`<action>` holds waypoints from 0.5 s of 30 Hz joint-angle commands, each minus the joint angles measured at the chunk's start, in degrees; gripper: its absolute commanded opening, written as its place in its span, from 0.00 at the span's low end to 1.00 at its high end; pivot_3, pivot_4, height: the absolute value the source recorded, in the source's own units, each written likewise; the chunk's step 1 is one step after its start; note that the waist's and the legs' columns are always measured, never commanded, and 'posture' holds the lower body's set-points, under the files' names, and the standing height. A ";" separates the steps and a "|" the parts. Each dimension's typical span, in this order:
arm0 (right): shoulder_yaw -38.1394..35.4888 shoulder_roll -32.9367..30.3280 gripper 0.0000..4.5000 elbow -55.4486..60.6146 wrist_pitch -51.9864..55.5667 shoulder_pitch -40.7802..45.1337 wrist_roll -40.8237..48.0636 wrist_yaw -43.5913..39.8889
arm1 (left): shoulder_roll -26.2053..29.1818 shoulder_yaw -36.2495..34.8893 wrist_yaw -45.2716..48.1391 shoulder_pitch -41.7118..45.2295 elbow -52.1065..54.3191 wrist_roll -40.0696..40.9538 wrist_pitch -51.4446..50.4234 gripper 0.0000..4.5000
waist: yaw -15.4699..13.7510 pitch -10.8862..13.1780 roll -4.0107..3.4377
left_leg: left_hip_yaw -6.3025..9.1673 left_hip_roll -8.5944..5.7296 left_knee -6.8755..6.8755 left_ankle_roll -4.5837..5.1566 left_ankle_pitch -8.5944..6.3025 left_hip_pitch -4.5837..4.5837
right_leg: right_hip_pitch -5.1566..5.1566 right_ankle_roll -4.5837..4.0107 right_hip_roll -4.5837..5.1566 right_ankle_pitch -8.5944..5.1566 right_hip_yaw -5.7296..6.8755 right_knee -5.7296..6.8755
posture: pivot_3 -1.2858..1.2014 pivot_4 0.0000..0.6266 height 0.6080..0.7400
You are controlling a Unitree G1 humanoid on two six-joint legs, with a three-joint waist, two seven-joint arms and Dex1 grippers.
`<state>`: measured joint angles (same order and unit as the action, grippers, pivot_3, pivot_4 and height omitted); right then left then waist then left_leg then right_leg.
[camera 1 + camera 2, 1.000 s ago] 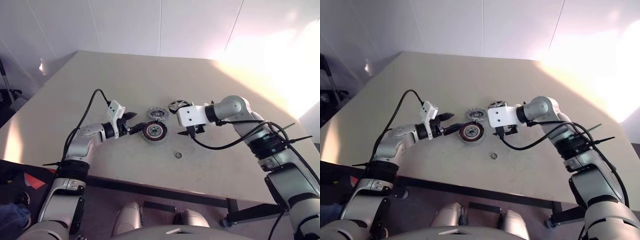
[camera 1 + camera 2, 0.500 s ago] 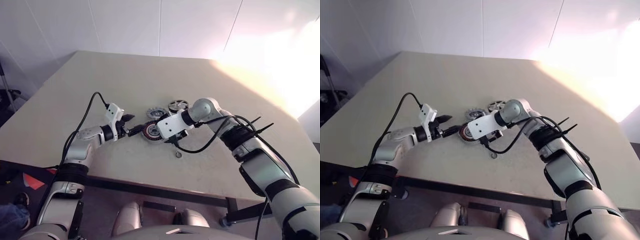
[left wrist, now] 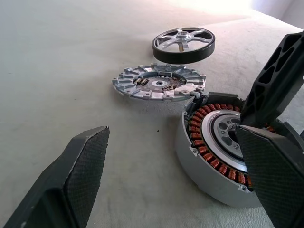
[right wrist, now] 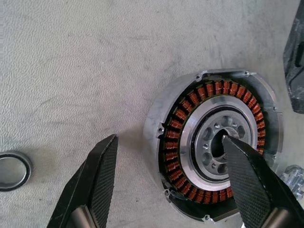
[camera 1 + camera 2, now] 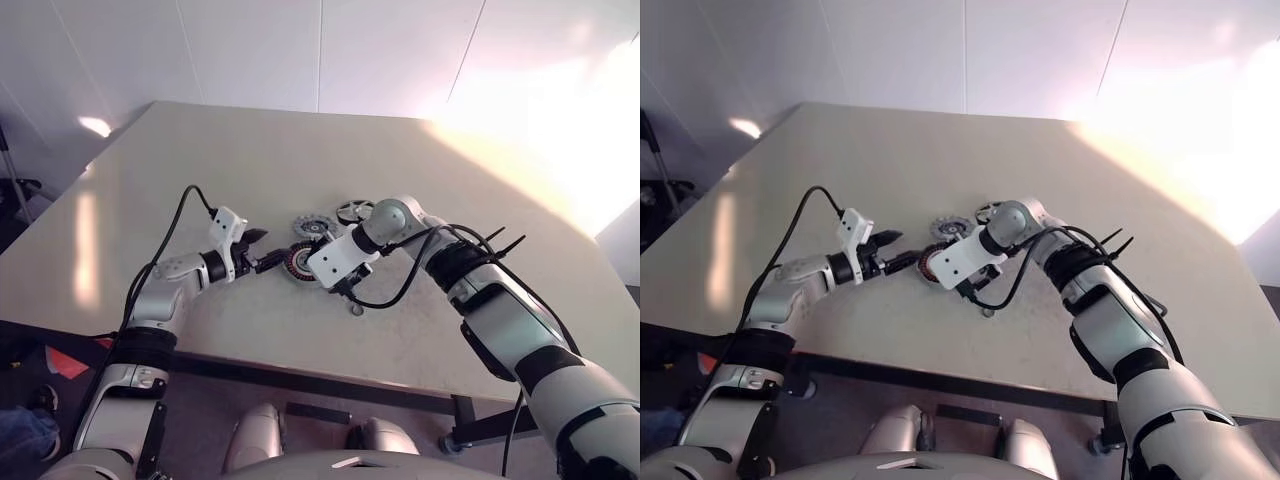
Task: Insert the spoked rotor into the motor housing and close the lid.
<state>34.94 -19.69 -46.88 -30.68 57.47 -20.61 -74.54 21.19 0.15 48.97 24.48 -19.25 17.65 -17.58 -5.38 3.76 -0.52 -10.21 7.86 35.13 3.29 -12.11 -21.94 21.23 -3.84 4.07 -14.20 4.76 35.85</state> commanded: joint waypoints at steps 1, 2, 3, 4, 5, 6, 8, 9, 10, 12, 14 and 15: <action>0.54 0.52 0.62 -1.79 -1.36 1.59 -1.19 0.45 | -0.17 -0.77 -0.61 -0.11 2.55 0.22 1.29 1.00 | -0.03 0.00 0.00 | 0.00 0.00 0.00 0.00 0.00 0.00 | 0.01 0.00 0.00 0.00 0.00 0.00 | 0.52 0.00 1.00; 0.61 0.73 0.55 -2.16 -1.54 1.63 -1.37 0.57 | -0.21 -0.89 -0.80 -0.11 2.56 0.27 1.32 1.00 | -0.08 0.00 0.00 | 0.00 0.00 0.00 0.00 0.00 0.01 | 0.00 0.00 0.00 0.00 0.00 0.01 | 0.52 0.00 1.00; 0.63 0.84 0.55 -2.37 -1.70 1.64 -1.48 0.61 | -0.22 -0.98 -0.94 -0.13 2.59 0.31 1.34 1.00 | -0.08 0.00 0.00 | 0.00 0.00 0.00 0.00 0.00 0.02 | -0.01 0.00 0.00 0.00 0.00 0.01 | 0.52 0.00 1.00; 0.66 0.99 0.55 -2.59 -1.75 1.65 -1.56 0.50 | -0.20 -1.00 -1.03 -0.18 2.63 0.30 1.34 1.00 | -0.05 0.00 0.01 | 0.00 0.00 0.00 0.00 0.00 0.02 | -0.03 0.00 0.00 0.00 0.00 0.00 | 0.52 0.00 1.00; 0.73 1.19 0.55 -2.96 -1.70 1.78 -1.79 0.47 | -0.18 -0.99 -1.11 -0.25 2.65 0.28 1.38 1.00 | -0.03 0.00 0.00 | 0.00 0.00 0.00 0.00 0.00 0.04 | -0.04 0.00 0.00 0.00 0.00 0.00 | 0.52 0.00 1.00; 0.77 1.40 0.55 -3.43 -1.62 1.98 -2.02 0.56 | -0.17 -0.97 -1.16 -0.30 2.67 0.28 1.39 1.00 | -0.01 0.00 0.01 | 0.00 0.00 0.00 0.00 0.00 0.03 | -0.04 0.00 0.00 0.00 0.00 0.00 | 0.52 0.00 1.00; 0.64 1.79 0.48 -4.57 -1.31 2.62 -2.56 1.38 | -0.18 -0.96 -1.32 -0.30 2.62 0.27 1.44 1.00 | 0.04 0.00 0.00 | 0.00 0.00 0.00 0.00 0.00 0.08 | -0.06 0.00 0.00 0.00 0.00 0.00 | 0.52 0.00 1.00; 0.53 1.91 0.45 -5.02 -1.26 2.87 -2.74 1.76 | -0.18 -0.95 -1.38 -0.29 2.61 0.27 1.46 1.00 | 0.08 0.00 0.00 | 0.00 0.01 0.00 -0.01 0.00 0.10 | -0.06 0.00 0.00 0.00 0.00 0.02 | 0.52 0.00 1.00; 0.36 1.68 0.45 -5.20 -1.46 3.10 -2.87 1.97 | -0.20 -0.97 -1.44 -0.29 2.58 0.28 1.48 1.00 | 0.11 0.00 0.00 | 0.00 0.02 0.00 -0.02 0.00 0.11 | -0.07 0.00 0.00 0.00 0.00 0.04 | 0.52 0.00 1.00; -0.08 0.90 0.45 -4.90 -1.96 3.31 -2.57 1.46 | -0.19 -1.01 -1.52 -0.32 2.57 0.31 1.49 1.00 | 0.09 0.00 0.00 | 0.00 0.02 0.00 -0.05 0.02 0.16 | -0.09 0.00 0.00 0.00 0.00 0.08 | 0.52 0.00 1.00; -0.50 -0.08 0.45 -4.15 -2.43 3.36 -2.10 0.70 | -0.13 -1.03 -1.52 -0.38 2.59 0.33 1.45 1.00 | -0.03 0.00 0.00 | 0.00 0.02 0.00 -0.08 0.04 0.18 | -0.11 -0.01 0.00 0.00 0.00 0.09 | 0.52 0.00 1.00; -0.66 -0.53 0.45 -3.82 -2.62 3.38 -1.89 0.36 | -0.07 -1.06 -1.49 -0.40 2.57 0.36 1.43 1.00 | -0.07 0.00 0.00 | 0.00 0.02 0.00 -0.08 0.04 0.18 | -0.12 -0.01 0.00 0.00 0.00 0.09 | 0.52 0.00 1.00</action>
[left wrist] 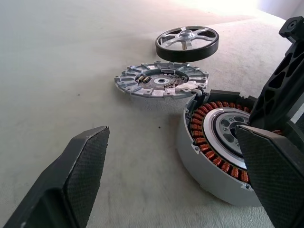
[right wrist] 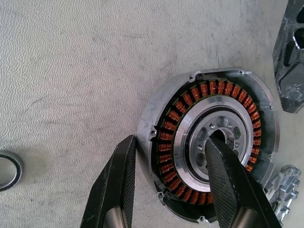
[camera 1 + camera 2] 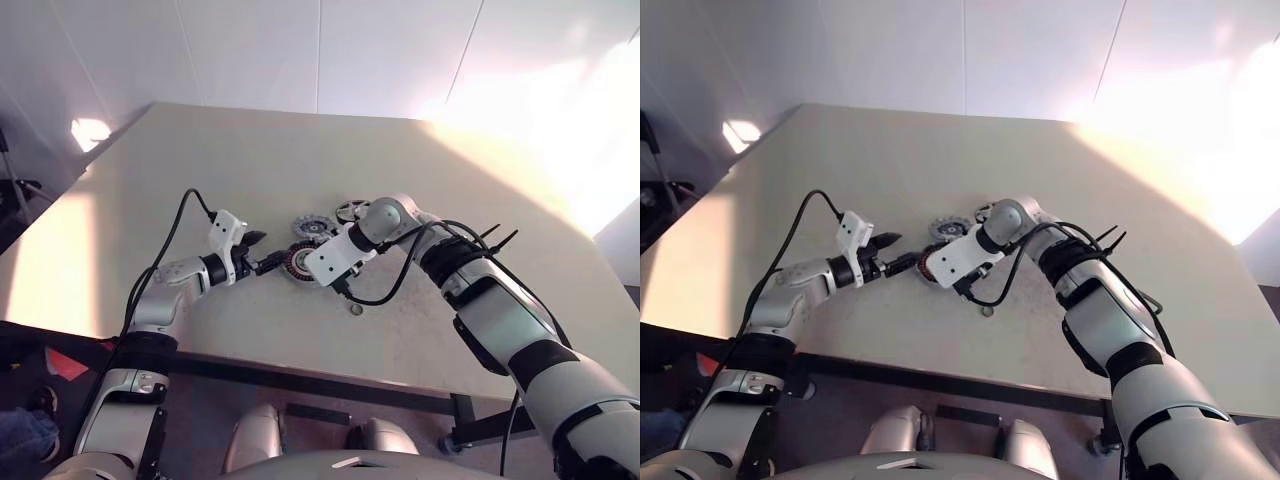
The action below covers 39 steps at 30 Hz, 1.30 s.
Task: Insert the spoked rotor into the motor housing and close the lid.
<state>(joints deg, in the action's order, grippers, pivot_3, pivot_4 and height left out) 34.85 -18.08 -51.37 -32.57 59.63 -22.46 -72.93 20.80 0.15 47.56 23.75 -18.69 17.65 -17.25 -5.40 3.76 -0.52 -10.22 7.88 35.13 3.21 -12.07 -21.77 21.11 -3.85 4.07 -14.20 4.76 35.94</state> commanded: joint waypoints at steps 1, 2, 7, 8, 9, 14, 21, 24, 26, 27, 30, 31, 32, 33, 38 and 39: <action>-0.75 -2.61 0.45 0.98 -0.91 1.20 0.23 -1.71 | 0.35 -1.06 -0.04 0.34 1.91 0.35 1.13 1.00 | -0.09 0.00 0.00 | 0.00 0.00 0.00 0.00 0.00 0.00 | -0.01 0.00 0.00 0.00 0.00 -0.01 | 0.52 0.00 1.00; -0.84 -3.02 0.45 1.15 -1.07 1.15 0.35 -2.00 | 0.38 -1.04 0.00 0.39 1.73 0.32 1.21 1.00 | -0.14 0.01 0.01 | 0.00 -0.01 0.00 0.00 0.00 -0.02 | -0.01 0.00 0.00 0.00 0.00 -0.03 | 0.52 0.00 1.00; -0.82 -4.85 0.45 1.42 -1.87 0.63 0.10 -2.67 | 0.25 -0.84 0.03 1.21 0.77 0.07 1.47 1.00 | -0.15 0.01 0.01 | 0.00 -0.01 0.01 0.07 -0.03 -0.15 | 0.07 0.00 0.00 0.00 0.00 -0.08 | 0.52 0.00 1.00; -0.75 -5.35 0.45 1.57 -2.11 0.30 -0.02 -2.77 | 0.20 -0.76 0.08 1.38 0.57 0.02 1.55 1.00 | -0.16 0.01 0.01 | 0.00 -0.01 0.01 0.08 -0.03 -0.17 | 0.08 0.00 0.00 0.00 0.00 -0.08 | 0.52 0.00 1.00; -0.74 -5.80 0.45 1.84 -2.21 -0.08 -0.01 -2.96 | 0.19 -0.68 0.15 1.51 0.39 -0.02 1.63 1.00 | -0.17 0.01 0.01 | 0.00 -0.01 0.01 0.08 -0.03 -0.18 | 0.09 0.00 0.00 0.00 0.00 -0.08 | 0.52 0.00 1.00; -0.48 -7.62 0.45 3.20 -2.46 -1.81 -0.21 -3.21 | 0.21 -0.45 0.48 1.99 -0.35 -0.15 1.89 1.00 | -0.24 0.01 0.02 | 0.00 -0.01 0.05 0.09 -0.04 -0.16 | 0.04 0.00 0.01 0.00 0.00 -0.09 | 0.52 0.00 1.00; 0.00 -9.48 0.45 3.60 -2.59 -3.20 -1.30 -2.52 | 0.20 -0.24 0.67 2.45 -1.41 -0.42 2.18 1.00 | -0.39 0.01 0.02 | 0.00 -0.03 0.06 0.12 -0.05 -0.16 | 0.02 0.00 0.02 0.00 0.00 -0.11 | 0.52 0.00 1.00; -0.10 -10.47 0.45 4.35 -2.60 -3.75 -0.94 -3.30 | 0.17 -0.22 0.74 2.68 -1.72 -0.46 2.23 1.00 | -0.54 0.01 0.02 | 0.00 -0.05 0.07 0.15 -0.07 -0.15 | -0.02 0.00 0.04 0.00 0.00 -0.13 | 0.52 0.00 1.00; -0.09 -11.33 0.45 4.62 -2.73 -4.03 -0.91 -3.73 | 0.09 -0.20 0.74 2.83 -1.96 -0.49 2.30 1.00 | -0.65 0.01 0.02 | 0.00 -0.07 0.08 0.18 -0.08 -0.15 | -0.04 0.00 0.08 0.00 0.00 -0.13 | 0.52 0.00 1.00; -0.05 -11.89 0.45 4.79 -2.94 -4.19 -0.94 -3.97 | 0.07 -0.19 0.77 2.80 -2.00 -0.50 2.34 1.00 | -0.74 0.01 0.02 | 0.00 -0.09 0.09 0.20 -0.09 -0.15 | -0.04 0.00 0.09 0.00 0.00 -0.14 | 0.52 0.00 1.00; -0.02 -13.35 0.45 5.25 -3.38 -4.60 -0.89 -4.61 | -0.02 -0.15 0.79 2.71 -2.04 -0.50 2.38 1.00 | -1.01 0.01 0.02 | 0.00 -0.13 0.12 0.27 -0.11 -0.15 | -0.08 0.00 0.13 0.00 0.00 -0.15 | 0.52 0.00 1.00; -0.02 -13.72 0.45 5.38 -3.47 -4.71 -0.81 -4.79 | -0.07 -0.13 0.80 2.70 -2.08 -0.51 2.39 1.00 | -1.12 0.01 0.02 | 0.00 -0.14 0.13 0.29 -0.11 -0.15 | -0.09 0.00 0.14 0.00 0.00 -0.16 | 0.52 0.00 1.00; 0.00 -14.04 0.45 5.44 -3.54 -4.80 -0.78 -4.87 | -0.13 -0.11 0.80 2.72 -2.13 -0.52 2.41 1.00 | -1.24 0.01 0.02 | 0.00 -0.15 0.14 0.31 -0.12 -0.15 | -0.10 0.00 0.15 0.00 0.00 -0.16 | 0.52 0.00 1.00; 0.01 -14.31 0.45 5.52 -3.54 -4.89 -0.75 -4.94 | -0.17 -0.10 0.81 2.72 -2.14 -0.51 2.41 1.00 | -1.40 0.01 0.02 | 0.00 -0.15 0.16 0.32 -0.12 -0.14 | -0.11 0.00 0.15 0.00 0.00 -0.16 | 0.52 0.00 1.00; 0.10 -15.48 0.45 6.03 -3.82 -5.43 -0.61 -5.39 | -0.29 -0.14 0.82 2.59 -2.03 -0.52 2.35 1.00 | -1.89 0.01 0.02 | 0.00 -0.14 0.17 0.32 -0.12 -0.09 | -0.15 0.00 0.15 0.00 0.00 -0.15 | 0.52 0.00 1.00; 0.15 -15.75 0.45 6.18 -3.92 -5.59 -0.55 -5.59 | -0.31 -0.14 0.82 2.50 -1.98 -0.52 2.33 1.00 | -1.93 0.01 0.02 | 0.00 -0.15 0.17 0.32 -0.12 -0.09 | -0.16 0.00 0.15 0.00 0.00 -0.16 | 0.52 0.00 1.00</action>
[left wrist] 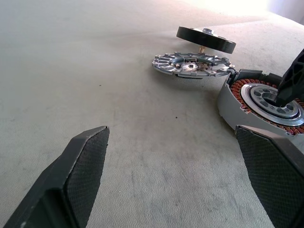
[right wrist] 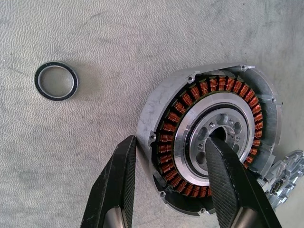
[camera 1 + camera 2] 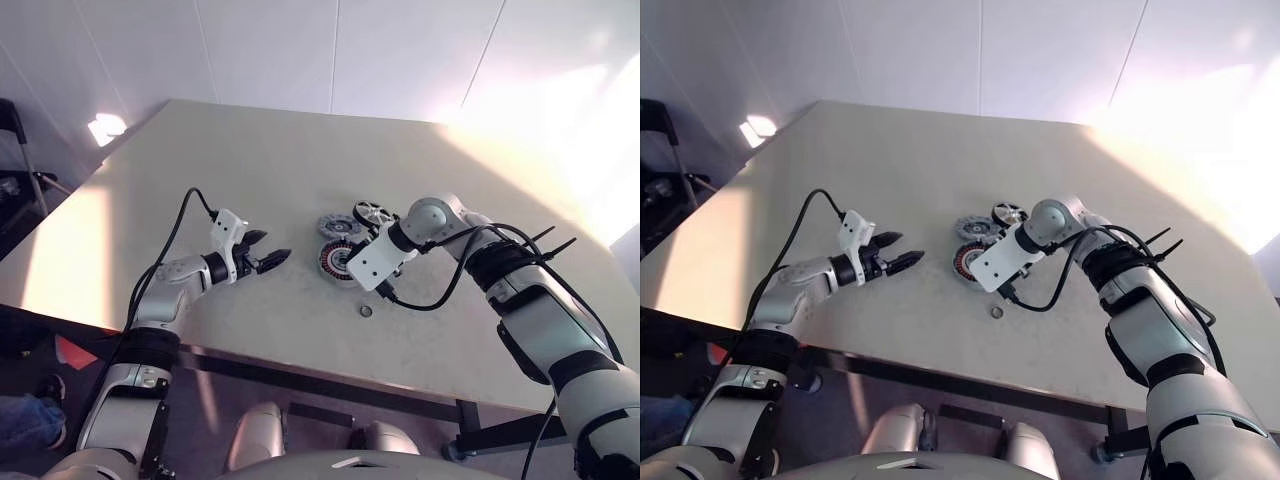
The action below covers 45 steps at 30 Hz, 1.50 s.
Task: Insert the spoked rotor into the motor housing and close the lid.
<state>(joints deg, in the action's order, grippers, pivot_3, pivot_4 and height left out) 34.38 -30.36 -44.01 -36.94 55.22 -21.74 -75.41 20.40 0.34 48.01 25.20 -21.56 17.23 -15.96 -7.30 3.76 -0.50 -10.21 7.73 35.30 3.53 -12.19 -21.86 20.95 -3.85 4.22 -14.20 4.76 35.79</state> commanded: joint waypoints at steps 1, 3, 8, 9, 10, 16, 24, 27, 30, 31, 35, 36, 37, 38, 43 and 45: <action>0.68 -3.68 0.45 -1.03 0.42 -1.32 -1.23 -3.21 | 0.10 -0.33 0.37 0.95 0.98 -0.10 1.01 1.00 | -0.08 0.00 0.00 | 0.00 0.00 0.00 0.00 0.00 0.00 | 0.00 0.00 0.00 0.00 0.00 -0.01 | 0.52 0.00 1.00; 0.81 -4.22 0.45 -0.80 0.36 -1.64 -1.19 -3.44 | 0.10 -0.34 0.38 0.76 1.11 -0.09 0.99 1.00 | -0.12 0.00 0.00 | 0.00 -0.01 0.00 0.02 -0.01 -0.01 | -0.01 0.00 0.01 0.00 0.00 -0.02 | 0.52 0.00 1.00; 1.10 -5.93 0.45 0.17 0.39 -2.86 -1.14 -4.45 | 0.11 -0.41 0.33 0.78 0.98 -0.12 0.97 1.00 | -0.39 0.00 0.00 | 0.00 -0.01 0.00 0.04 -0.02 -0.01 | -0.03 0.00 0.01 0.00 0.00 -0.04 | 0.52 0.00 1.00; 1.07 -6.05 0.45 0.30 0.55 -2.93 -1.16 -4.46 | 0.08 -0.41 0.31 0.82 0.93 -0.14 0.99 1.00 | -0.45 0.00 0.00 | 0.00 -0.01 0.00 0.04 -0.02 -0.01 | -0.03 0.00 0.01 0.00 0.00 -0.05 | 0.52 0.00 1.00; 1.03 -6.17 0.45 0.37 0.71 -2.95 -1.28 -4.32 | 0.08 -0.39 0.32 0.81 0.92 -0.15 0.99 1.00 | -0.45 0.00 0.00 | 0.00 -0.01 0.00 0.05 -0.02 0.00 | -0.05 0.00 0.01 0.00 0.00 -0.06 | 0.52 0.00 1.00; 0.92 -6.58 0.45 0.41 1.70 -2.86 -1.33 -4.89 | -0.03 -0.39 0.36 0.96 0.68 -0.25 1.02 1.00 | -0.45 0.00 0.00 | 0.00 -0.02 0.01 0.05 -0.03 0.05 | -0.10 0.00 0.02 0.00 0.00 -0.06 | 0.52 0.00 1.00; -4.97 -6.50 0.82 10.25 8.74 -6.04 7.77 -7.08 | -0.14 -0.57 -0.09 0.06 1.78 -0.22 0.50 1.00 | -0.36 0.00 0.01 | 0.00 -0.01 0.01 0.06 -0.03 0.10 | -0.16 0.00 0.02 0.00 0.00 -0.08 | 0.52 0.00 1.00; -8.71 -8.08 0.82 17.58 15.10 -8.38 12.32 -7.57 | -0.06 -0.65 -0.26 -1.10 3.08 0.02 -0.05 1.00 | -0.04 0.00 0.01 | 0.00 0.01 0.00 0.07 -0.03 0.01 | -0.01 0.01 0.02 0.00 0.00 -0.05 | 0.52 0.00 1.00; -14.88 -11.00 0.82 27.45 23.88 -12.35 17.88 -5.82 | -0.02 -0.68 -0.37 -2.65 4.75 0.41 -1.03 1.00 | 0.10 0.01 0.01 | -0.01 0.03 -0.01 0.23 0.07 -0.19 | 0.21 0.02 0.01 0.00 0.00 -0.04 | 0.52 0.00 1.00; -16.65 -11.77 0.82 30.71 27.10 -13.67 19.66 -5.48 | 0.01 -0.69 -0.35 -3.13 5.31 0.53 -1.38 1.00 | 0.12 0.01 0.01 | -0.01 0.03 -0.04 0.25 0.07 -0.20 | 0.23 0.02 0.01 0.00 0.00 -0.05 | 0.52 0.00 1.00; -24.60 -13.84 0.82 41.35 43.05 -20.04 26.75 -1.41 | -0.34 -0.11 0.24 -3.18 5.70 0.55 -2.31 1.00 | 0.15 0.01 0.01 | -0.02 0.06 -0.14 0.22 0.08 -0.11 | 0.22 0.03 -0.01 -0.01 0.00 -0.08 | 0.52 0.00 1.00; -26.17 -14.35 0.82 43.43 46.57 -22.19 28.41 -0.74 | -0.48 -0.04 0.45 -2.88 5.64 0.66 -2.52 1.00 | 0.13 0.01 0.01 | -0.02 0.06 -0.18 0.17 0.08 -0.06 | 0.18 0.03 -0.01 -0.01 0.00 -0.09 | 0.52 0.00 1.00; -27.56 -14.86 0.82 45.42 49.32 -24.72 29.88 -0.16 | -0.58 0.06 0.64 -2.54 5.52 0.67 -2.65 1.00 | 0.07 0.01 0.01 | -0.02 0.06 -0.19 0.02 0.01 0.03 | 0.12 0.04 -0.01 -0.01 0.00 -0.08 | 0.52 0.00 1.00; -29.05 -15.32 0.82 47.99 52.43 -28.00 31.99 0.25 | -0.68 0.20 0.86 -2.11 5.25 0.62 -2.76 1.00 | -0.12 0.01 0.01 | -0.02 0.06 -0.20 0.00 0.01 0.09 | 0.05 0.04 -0.01 -0.01 0.00 -0.11 | 0.52 0.00 1.00; -33.85 -13.73 0.82 60.57 66.98 -40.81 43.73 4.26 | -0.98 1.29 2.22 -0.28 3.45 -0.06 -3.08 1.00 | -0.24 0.01 -0.02 | -0.03 0.04 -0.28 0.00 0.00 0.19 | -0.12 0.08 -0.01 -0.03 0.00 -0.30 | 0.52 0.00 1.00; -33.26 -12.74 0.82 62.69 69.18 -42.53 44.83 6.51 | -1.12 1.58 2.51 0.17 3.30 -0.09 -3.32 1.00 | 0.16 0.01 -0.05 | -0.03 0.05 -0.29 -0.02 0.01 0.20 | -0.06 0.10 -0.01 -0.02 -0.01 -0.27 | 0.52 0.00 1.00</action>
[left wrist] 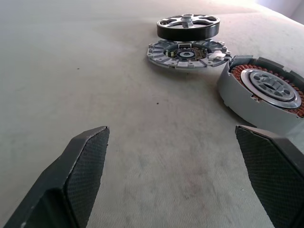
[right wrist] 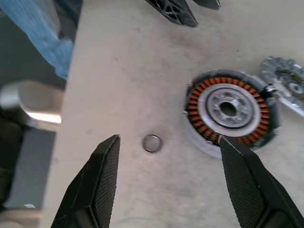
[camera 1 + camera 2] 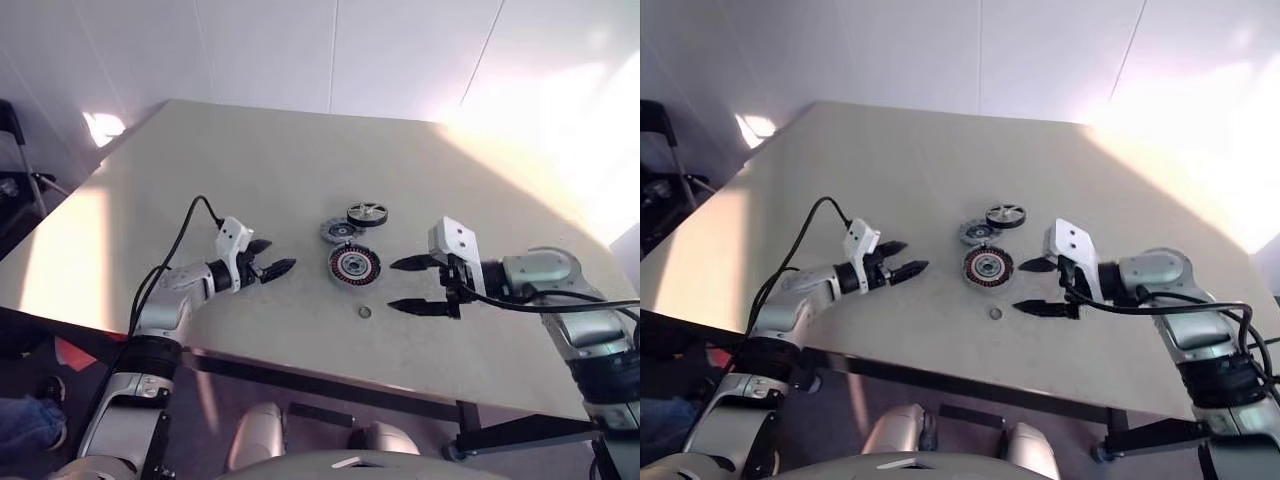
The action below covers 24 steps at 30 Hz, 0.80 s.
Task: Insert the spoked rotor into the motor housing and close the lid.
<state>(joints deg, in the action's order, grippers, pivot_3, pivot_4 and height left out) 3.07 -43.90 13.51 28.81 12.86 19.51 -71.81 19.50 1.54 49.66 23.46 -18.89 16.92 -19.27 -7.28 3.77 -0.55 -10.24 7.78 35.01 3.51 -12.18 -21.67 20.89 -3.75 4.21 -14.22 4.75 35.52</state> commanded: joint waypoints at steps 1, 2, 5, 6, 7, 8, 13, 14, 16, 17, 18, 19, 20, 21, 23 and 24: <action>-1.48 1.43 0.82 5.91 4.40 -0.76 4.07 4.05 | -0.25 0.52 1.01 2.19 0.52 0.25 -0.09 1.00 | 0.20 0.00 0.00 | 0.00 0.00 -0.01 -0.03 0.02 0.01 | 0.00 0.00 0.00 0.00 0.00 0.01 | 0.52 0.00 1.00; -0.68 2.09 0.82 6.11 4.52 -1.29 3.80 5.16 | -0.28 0.67 1.19 2.52 0.43 0.29 -0.20 1.00 | 0.20 0.00 0.00 | 0.00 0.00 -0.03 -0.07 0.04 0.04 | 0.00 0.01 0.00 0.00 0.00 0.03 | 0.52 0.00 1.00; 1.88 4.16 0.82 5.19 4.52 -1.33 2.44 8.16 | -0.26 1.08 2.06 3.27 0.27 0.48 -0.56 1.00 | 0.14 0.00 0.01 | 0.00 0.00 -0.17 -0.17 0.10 0.18 | -0.08 0.13 0.00 -0.07 0.00 -0.01 | 0.52 0.00 1.00; 2.82 4.82 0.82 4.01 4.06 -0.92 1.45 9.16 | -0.28 1.28 2.52 3.46 0.16 0.48 -0.59 1.00 | 0.15 0.00 0.01 | 0.00 -0.02 -0.22 -0.20 0.12 0.18 | -0.07 0.14 0.00 -0.08 0.00 -0.02 | 0.52 0.00 1.00; 4.20 5.22 0.82 2.23 2.42 -0.63 -0.52 10.11 | -0.38 1.54 2.91 3.58 0.22 0.48 -0.71 1.00 | 0.14 0.00 0.01 | 0.00 -0.02 -0.24 -0.22 0.13 0.17 | -0.06 0.11 0.00 -0.06 0.00 -0.02 | 0.52 0.00 1.00; 5.62 5.49 0.82 0.33 0.95 -0.43 -2.41 10.92 | -0.50 1.75 3.14 3.62 0.48 0.52 -0.92 1.00 | 0.15 0.00 0.01 | 0.00 -0.02 -0.26 -0.22 0.13 0.17 | -0.05 0.08 0.00 -0.04 0.00 -0.04 | 0.52 0.00 1.00; 11.17 5.71 0.82 -5.85 -5.10 -0.46 -9.65 13.14 | -0.40 2.06 3.46 3.44 1.94 0.51 -1.97 1.00 | 0.16 0.00 0.02 | 0.00 -0.05 -0.31 -0.23 0.13 0.10 | -0.01 0.05 0.00 -0.02 0.00 -0.10 | 0.52 0.00 1.00; 12.15 5.49 0.82 -6.59 -6.73 -0.55 -11.38 13.57 | -0.29 2.15 3.53 3.37 2.06 0.44 -2.04 1.00 | 0.18 0.01 0.01 | 0.00 -0.05 -0.32 -0.23 0.13 0.10 | -0.01 0.05 0.00 -0.03 0.00 -0.10 | 0.52 0.00 1.00; 12.94 5.11 0.82 -7.28 -9.13 -0.96 -12.77 13.31 | -0.12 2.29 3.57 3.21 2.33 0.43 -2.19 1.00 | 0.18 0.00 0.02 | 0.00 -0.06 -0.36 -0.25 0.14 0.09 | 0.02 0.05 0.00 -0.03 0.00 -0.10 | 0.52 0.00 1.00; 12.82 5.04 0.82 -7.35 -9.52 -1.15 -12.70 13.03 | -0.02 2.30 3.61 3.18 2.44 0.49 -2.29 1.00 | 0.18 0.00 0.02 | 0.00 -0.05 -0.38 -0.26 0.14 0.11 | 0.01 0.05 0.00 -0.03 0.00 -0.11 | 0.52 0.00 1.00; 12.63 4.96 0.82 -7.41 -9.73 -1.33 -12.55 12.78 | 0.08 2.32 3.71 3.16 2.56 0.56 -2.45 1.00 | 0.19 0.00 0.02 | 0.00 -0.05 -0.39 -0.26 0.15 0.12 | 0.00 0.05 0.00 -0.03 0.00 -0.10 | 0.52 0.00 1.00; 12.54 4.87 0.82 -7.52 -9.87 -1.40 -12.51 12.66 | 0.18 2.33 3.85 3.20 2.61 0.58 -2.60 1.00 | 0.20 0.00 0.02 | 0.00 -0.05 -0.39 -0.27 0.15 0.13 | 0.00 0.05 0.00 -0.03 0.00 -0.10 | 0.52 0.00 1.00; 12.60 4.76 0.82 -7.72 -10.24 -1.45 -12.79 12.74 | 0.27 2.42 4.05 3.21 2.69 0.56 -2.74 1.00 | 0.19 0.00 0.02 | 0.00 -0.05 -0.39 -0.27 0.15 0.14 | -0.02 0.05 0.00 -0.03 0.00 -0.10 | 0.52 0.00 1.00; 12.65 4.78 0.82 -7.97 -10.45 -1.45 -12.99 12.90 | 0.32 2.56 4.21 3.18 2.85 0.54 -2.89 1.00 | 0.19 0.00 0.02 | 0.00 -0.05 -0.39 -0.26 0.15 0.14 | -0.02 0.05 0.00 -0.03 0.00 -0.10 | 0.52 0.00 1.00; 12.81 5.02 0.82 -8.52 -10.60 -1.28 -13.25 13.15 | 0.35 2.72 4.41 3.25 2.96 0.50 -3.07 1.00 | 0.19 0.00 0.02 | 0.00 -0.05 -0.39 -0.26 0.15 0.15 | -0.04 0.05 0.00 -0.03 0.00 -0.10 | 0.52 0.00 1.00; 12.94 5.19 0.82 -8.77 -10.48 -1.26 -13.24 13.11 | 0.30 2.79 4.44 3.34 2.96 0.46 -3.11 1.00 | 0.19 0.00 0.02 | 0.00 -0.05 -0.39 -0.26 0.15 0.16 | -0.06 0.05 0.00 -0.03 0.00 -0.10 | 0.52 0.00 1.00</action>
<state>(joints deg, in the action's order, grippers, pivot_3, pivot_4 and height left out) 15.90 -38.41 5.21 18.70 11.51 7.11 -58.78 19.52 4.27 53.48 25.81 -18.18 16.92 -22.54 -7.08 3.78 -0.53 -10.24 7.73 34.62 3.25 -12.03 -21.49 20.82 -3.70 4.21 -14.24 4.76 35.42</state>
